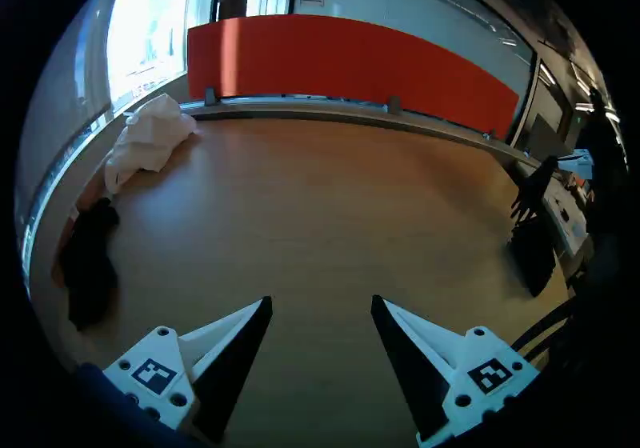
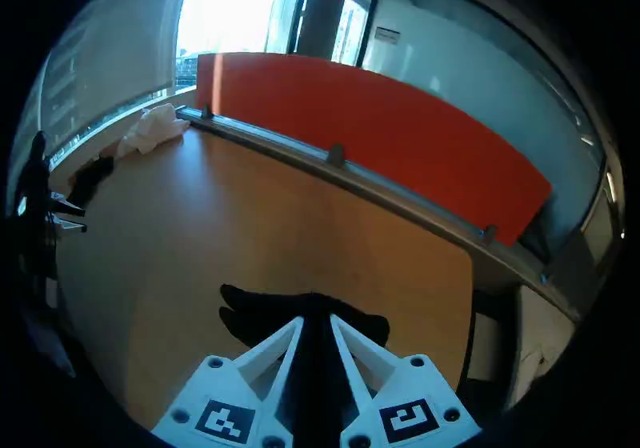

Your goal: Fold towel

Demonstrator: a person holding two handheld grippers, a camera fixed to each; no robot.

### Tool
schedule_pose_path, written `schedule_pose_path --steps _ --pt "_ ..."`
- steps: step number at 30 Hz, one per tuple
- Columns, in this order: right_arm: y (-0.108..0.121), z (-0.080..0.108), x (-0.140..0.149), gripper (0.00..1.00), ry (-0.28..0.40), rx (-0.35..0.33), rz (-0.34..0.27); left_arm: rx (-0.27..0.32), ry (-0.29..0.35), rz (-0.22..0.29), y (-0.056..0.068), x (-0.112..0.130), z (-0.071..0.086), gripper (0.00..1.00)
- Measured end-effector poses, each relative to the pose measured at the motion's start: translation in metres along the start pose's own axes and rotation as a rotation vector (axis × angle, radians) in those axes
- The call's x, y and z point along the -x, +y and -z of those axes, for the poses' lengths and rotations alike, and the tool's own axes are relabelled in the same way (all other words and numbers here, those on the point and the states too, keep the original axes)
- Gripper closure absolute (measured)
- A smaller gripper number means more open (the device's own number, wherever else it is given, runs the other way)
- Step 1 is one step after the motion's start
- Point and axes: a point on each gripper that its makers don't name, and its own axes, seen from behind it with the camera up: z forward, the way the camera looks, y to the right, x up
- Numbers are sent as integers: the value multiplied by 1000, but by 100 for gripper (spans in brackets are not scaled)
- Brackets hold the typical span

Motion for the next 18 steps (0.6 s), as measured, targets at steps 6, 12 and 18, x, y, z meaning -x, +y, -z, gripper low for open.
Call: schedule_pose_path --steps 6,12,18 --pt "5 -1 11 93 -12 0 -8 3 -2 -12 9 -2 -2 8" --pt "6 4 22 93 -22 4 -11 8 -2 -18 15 -3 -2 8" --pt "9 19 48 93 -51 20 -21 14 -3 -29 20 -2 0 8"
